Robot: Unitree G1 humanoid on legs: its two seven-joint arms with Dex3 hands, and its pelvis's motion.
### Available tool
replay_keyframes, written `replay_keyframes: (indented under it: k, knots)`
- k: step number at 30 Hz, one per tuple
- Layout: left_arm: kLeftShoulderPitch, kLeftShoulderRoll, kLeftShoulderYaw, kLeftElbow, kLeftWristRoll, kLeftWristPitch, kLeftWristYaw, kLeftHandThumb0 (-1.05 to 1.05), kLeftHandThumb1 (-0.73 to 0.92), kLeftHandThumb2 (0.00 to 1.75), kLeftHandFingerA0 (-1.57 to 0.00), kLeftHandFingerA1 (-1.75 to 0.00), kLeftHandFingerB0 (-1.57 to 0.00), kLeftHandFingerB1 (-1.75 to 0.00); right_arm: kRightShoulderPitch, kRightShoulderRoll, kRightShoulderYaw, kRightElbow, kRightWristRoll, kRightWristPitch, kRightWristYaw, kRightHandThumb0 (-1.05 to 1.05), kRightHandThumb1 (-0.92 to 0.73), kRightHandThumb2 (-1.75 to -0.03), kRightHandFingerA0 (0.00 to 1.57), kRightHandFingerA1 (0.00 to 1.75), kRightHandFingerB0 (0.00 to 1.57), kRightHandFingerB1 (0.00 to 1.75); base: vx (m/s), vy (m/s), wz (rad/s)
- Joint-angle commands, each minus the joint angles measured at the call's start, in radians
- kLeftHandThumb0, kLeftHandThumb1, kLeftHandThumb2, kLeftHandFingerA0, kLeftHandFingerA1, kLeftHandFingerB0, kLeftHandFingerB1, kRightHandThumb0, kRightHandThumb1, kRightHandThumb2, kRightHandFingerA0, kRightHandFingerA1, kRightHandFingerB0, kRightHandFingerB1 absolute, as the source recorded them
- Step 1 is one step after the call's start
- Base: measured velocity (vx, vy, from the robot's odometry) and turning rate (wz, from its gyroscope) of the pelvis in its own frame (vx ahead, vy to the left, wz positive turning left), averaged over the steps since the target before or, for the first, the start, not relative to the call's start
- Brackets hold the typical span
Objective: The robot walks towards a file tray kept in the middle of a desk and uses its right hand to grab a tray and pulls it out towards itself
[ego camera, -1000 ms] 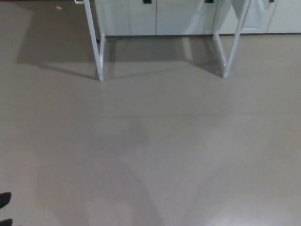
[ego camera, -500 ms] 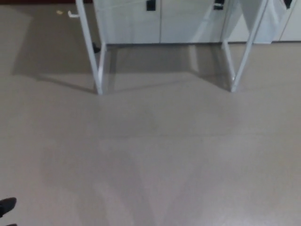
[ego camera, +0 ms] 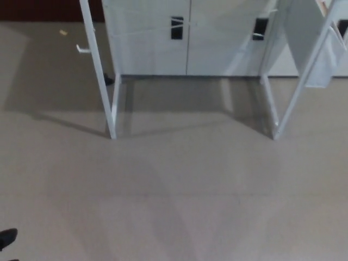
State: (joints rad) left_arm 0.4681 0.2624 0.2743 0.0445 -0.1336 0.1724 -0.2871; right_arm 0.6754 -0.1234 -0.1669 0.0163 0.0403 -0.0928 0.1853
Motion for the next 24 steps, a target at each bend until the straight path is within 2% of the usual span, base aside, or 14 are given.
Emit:
replay_keyframes:
  k: [1,3,4,7,12,15,16,24]
  knots:
    - [-0.001,-0.035,-0.031,-0.047,0.022,0.008,0.048,-0.26,0.64,0.59,-0.34,-0.37,-0.32,-0.34,0.002,-0.022,-0.005,-0.013,-0.012,-0.015,-0.005,-0.34,-0.5,-0.55,0.64,0.47,0.55,0.43,0.44,-0.176,0.5]
    - [0.003,-0.065,-0.027,-0.083,-0.004,0.04,0.058,-0.24,0.64,0.59,-0.31,-0.36,-0.3,-0.33,-0.002,-0.022,-0.003,-0.009,-0.011,-0.013,-0.008,-0.33,-0.51,-0.55,0.65,0.46,0.56,0.43,0.42,-0.153,0.52]
    - [0.005,-0.085,-0.029,-0.107,-0.002,0.05,0.075,-0.32,0.61,0.67,-0.28,-0.39,-0.27,-0.37,-0.003,-0.025,-0.005,-0.01,-0.009,-0.008,-0.008,-0.34,-0.5,-0.55,0.65,0.47,0.56,0.43,0.42,-0.154,-0.01]
    - [-0.007,-0.123,-0.013,-0.156,-0.014,0.094,0.112,-0.31,0.62,0.66,-0.28,-0.39,-0.26,-0.36,-0.008,-0.025,0.003,0.018,-0.013,-0.022,-0.007,-0.33,-0.51,-0.54,0.65,0.46,0.55,0.42,0.33,-0.103,-0.03]
    - [0.001,-0.142,-0.028,-0.17,0.019,0.088,0.125,-0.32,0.63,0.68,-0.28,-0.38,-0.26,-0.36,0.011,-0.016,0.012,0.052,-0.016,-0.048,-0.012,-0.34,-0.5,-0.55,0.66,0.46,0.56,0.42,0.34,0.02,-0.14]
    - [0.008,-0.122,-0.055,-0.122,0.057,0.047,0.119,-0.33,0.63,0.68,-0.28,-0.39,-0.27,-0.37,0.023,-0.01,0.012,0.039,-0.01,-0.036,-0.014,-0.33,-0.5,-0.55,0.66,0.46,0.56,0.42,0.48,0.154,-0.02]
    - [0.011,-0.112,-0.063,-0.104,0.07,0.034,0.119,-0.26,0.64,0.59,-0.31,-0.35,-0.31,-0.33,0.021,-0.01,0.012,0.05,-0.011,-0.047,-0.015,-0.33,-0.5,-0.54,0.66,0.46,0.56,0.42,0.4,0.219,-0.45]
    - [0.058,-0.042,-0.067,-0.041,0.078,-0.03,0.088,-0.26,0.65,0.6,-0.33,-0.36,-0.31,-0.33,0.034,-0.006,0.017,0.108,-0.008,-0.113,-0.002,-0.34,-0.5,-0.55,0.67,0.47,0.57,0.43,0.33,-0.004,0.06]
